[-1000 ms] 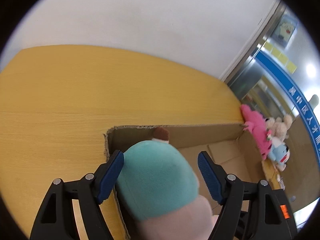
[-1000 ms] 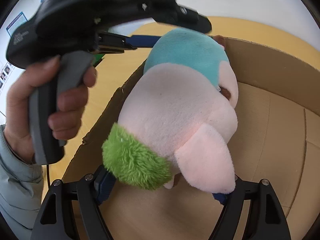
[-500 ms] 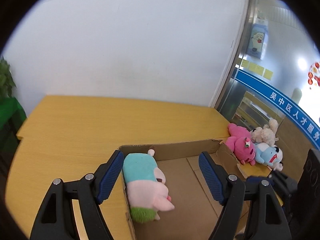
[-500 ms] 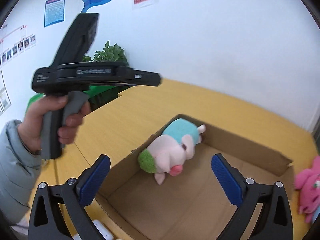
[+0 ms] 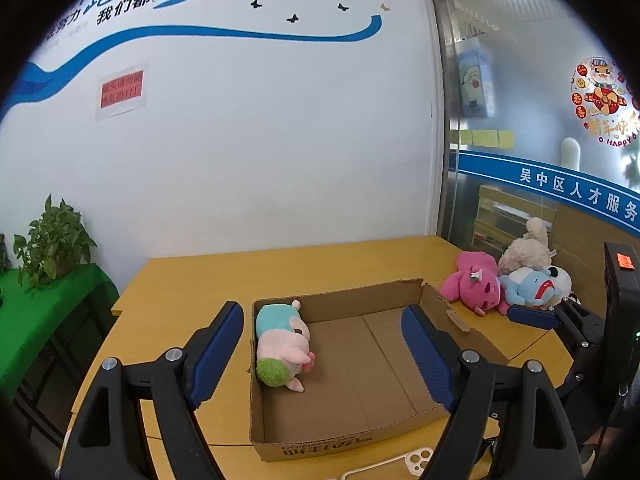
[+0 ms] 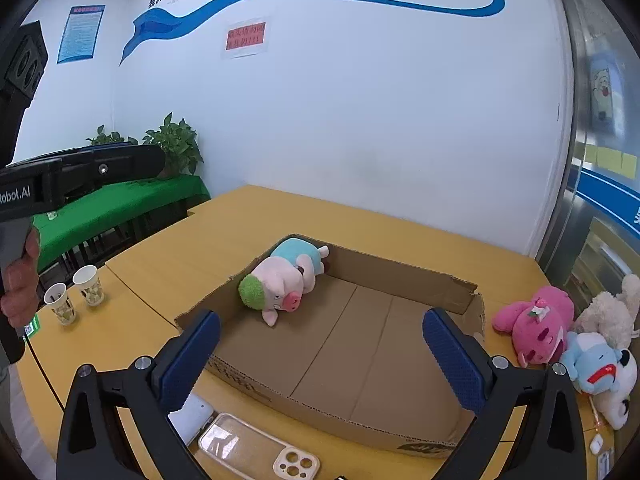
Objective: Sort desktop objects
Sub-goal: 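Lower the pig plush into the box and open both grippers, then move both grippers toward the black charger box on the table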
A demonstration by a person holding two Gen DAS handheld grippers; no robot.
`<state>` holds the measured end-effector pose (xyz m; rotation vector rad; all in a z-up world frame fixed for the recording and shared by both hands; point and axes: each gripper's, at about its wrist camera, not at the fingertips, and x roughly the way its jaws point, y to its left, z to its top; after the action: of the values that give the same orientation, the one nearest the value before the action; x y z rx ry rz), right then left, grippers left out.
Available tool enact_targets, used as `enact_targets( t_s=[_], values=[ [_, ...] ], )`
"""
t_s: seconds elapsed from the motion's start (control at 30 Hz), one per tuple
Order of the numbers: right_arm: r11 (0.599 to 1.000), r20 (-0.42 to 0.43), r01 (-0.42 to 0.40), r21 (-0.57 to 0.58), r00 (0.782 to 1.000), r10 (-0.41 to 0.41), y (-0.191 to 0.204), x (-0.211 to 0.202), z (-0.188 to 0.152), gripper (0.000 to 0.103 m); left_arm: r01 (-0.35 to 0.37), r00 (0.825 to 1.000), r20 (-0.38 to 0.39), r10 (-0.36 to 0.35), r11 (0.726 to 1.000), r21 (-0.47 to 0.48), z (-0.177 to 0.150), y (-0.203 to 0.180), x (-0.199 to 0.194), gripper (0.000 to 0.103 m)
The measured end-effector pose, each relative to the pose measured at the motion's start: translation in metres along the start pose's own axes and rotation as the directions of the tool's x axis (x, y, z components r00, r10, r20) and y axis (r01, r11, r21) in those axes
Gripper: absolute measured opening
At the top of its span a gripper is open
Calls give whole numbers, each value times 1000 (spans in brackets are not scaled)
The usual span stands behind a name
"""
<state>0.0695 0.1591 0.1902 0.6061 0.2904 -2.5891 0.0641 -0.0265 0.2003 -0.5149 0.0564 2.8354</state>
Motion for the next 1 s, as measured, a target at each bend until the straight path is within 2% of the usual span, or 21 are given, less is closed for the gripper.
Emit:
enact_targets(
  t_s=[0.13, 0.33, 0.47, 0.53, 0.7, 0.8, 1.0],
  values=[
    [1000, 13, 15, -21, 1000, -15, -2, -22, -11, 103, 47, 999, 16, -47, 999, -4, -9, -25, -22, 82],
    [1000, 32, 14, -17, 999, -14, -12, -44, -22, 103, 80, 997, 16, -78, 992, -100, -17, -32, -36, 81],
    [1000, 33, 9, -12, 999, -9, -17, -48, -28, 103, 42, 999, 22, -41, 998, -44, -21, -46, -41, 82],
    [1000, 25, 12, -4, 1000, -12, -18, -48, -33, 103, 36, 999, 8, -36, 999, -27, -25, -52, -38, 82],
    [999, -6, 20, 33, 1000, -20, -21, -40, -45, 103, 96, 994, -53, -98, 994, -43, -41, -59, -25, 81],
    [999, -23, 32, 40, 999, -31, -22, -35, -50, 103, 82, 994, -74, -85, 996, -39, -49, -60, -18, 81],
    [998, -50, 48, 47, 998, -46, -20, -26, -53, 103, 118, 986, -111, -122, 992, -43, -60, -54, -6, 81]
  ],
)
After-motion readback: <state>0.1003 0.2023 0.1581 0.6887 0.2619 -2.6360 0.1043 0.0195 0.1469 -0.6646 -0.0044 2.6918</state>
